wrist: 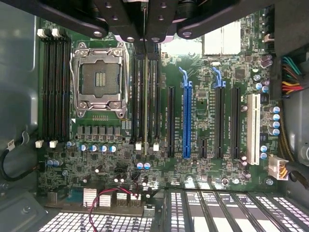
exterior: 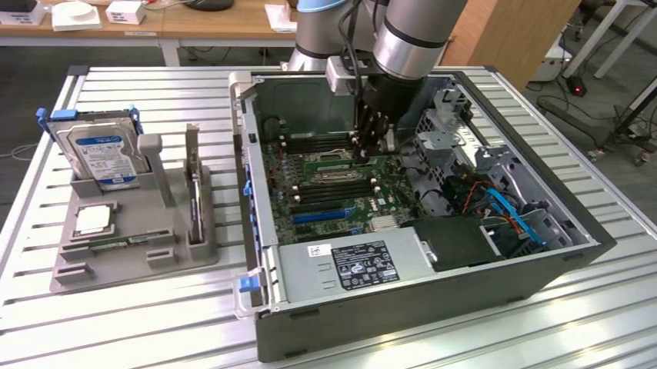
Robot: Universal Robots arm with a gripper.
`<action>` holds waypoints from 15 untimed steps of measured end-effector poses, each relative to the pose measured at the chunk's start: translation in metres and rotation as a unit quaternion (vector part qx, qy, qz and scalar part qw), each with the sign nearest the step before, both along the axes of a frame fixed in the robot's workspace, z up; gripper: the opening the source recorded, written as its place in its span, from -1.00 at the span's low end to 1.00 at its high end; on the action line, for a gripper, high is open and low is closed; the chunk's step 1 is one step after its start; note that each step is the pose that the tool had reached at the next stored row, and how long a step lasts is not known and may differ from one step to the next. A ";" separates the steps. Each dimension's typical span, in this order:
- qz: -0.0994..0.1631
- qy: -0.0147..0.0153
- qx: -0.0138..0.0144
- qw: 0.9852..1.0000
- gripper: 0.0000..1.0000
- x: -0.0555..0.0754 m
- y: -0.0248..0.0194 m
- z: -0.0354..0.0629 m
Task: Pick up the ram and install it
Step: 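Insert the ram into the slot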
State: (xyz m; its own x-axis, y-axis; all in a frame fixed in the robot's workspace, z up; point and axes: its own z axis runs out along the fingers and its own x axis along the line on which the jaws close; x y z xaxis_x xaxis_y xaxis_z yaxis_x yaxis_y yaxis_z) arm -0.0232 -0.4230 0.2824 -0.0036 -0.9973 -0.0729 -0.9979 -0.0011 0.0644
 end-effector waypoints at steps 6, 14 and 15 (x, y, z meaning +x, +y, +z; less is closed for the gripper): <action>0.000 0.000 0.000 1.000 -0.79 0.000 -0.0014 -0.0003; 0.000 0.000 0.000 1.000 -0.79 0.000 -0.0036 -0.0003; 0.000 0.000 0.000 1.000 -0.79 0.000 -0.0036 -0.0007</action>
